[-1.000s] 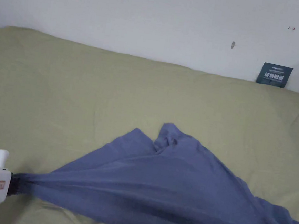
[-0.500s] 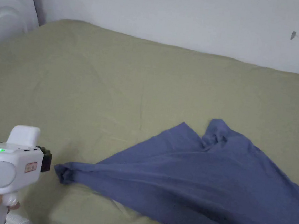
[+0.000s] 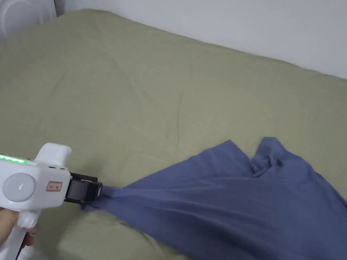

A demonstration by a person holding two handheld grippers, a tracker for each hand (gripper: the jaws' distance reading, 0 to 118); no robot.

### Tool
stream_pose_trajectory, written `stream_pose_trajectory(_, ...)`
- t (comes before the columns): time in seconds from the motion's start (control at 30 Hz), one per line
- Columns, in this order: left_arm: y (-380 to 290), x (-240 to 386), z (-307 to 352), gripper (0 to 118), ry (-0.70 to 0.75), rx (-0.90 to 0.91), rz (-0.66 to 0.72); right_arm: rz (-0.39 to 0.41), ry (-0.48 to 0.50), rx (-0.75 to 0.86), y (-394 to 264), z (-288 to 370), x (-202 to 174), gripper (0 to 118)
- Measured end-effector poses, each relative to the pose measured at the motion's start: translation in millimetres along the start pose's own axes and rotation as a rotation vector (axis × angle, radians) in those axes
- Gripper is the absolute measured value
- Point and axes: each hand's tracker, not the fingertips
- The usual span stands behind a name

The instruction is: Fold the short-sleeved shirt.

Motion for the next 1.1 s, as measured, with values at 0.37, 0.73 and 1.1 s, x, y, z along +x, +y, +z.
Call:
stream_pose_trajectory(0.37,1,24,-33,1,-0.062,-0.129,-0.067,-0.023,-0.017,-0.067,-9,-35,15,0)
stream_pose_trajectory(0.73,6,27,-34,1,-0.041,-0.067,-0.057,-0.035,-0.079,-0.067,118,-171,91,0)
stream_pose_trajectory(1.1,11,23,-45,1,-0.040,-0.035,-0.038,0.121,-0.201,-0.376,186,-308,141,118)
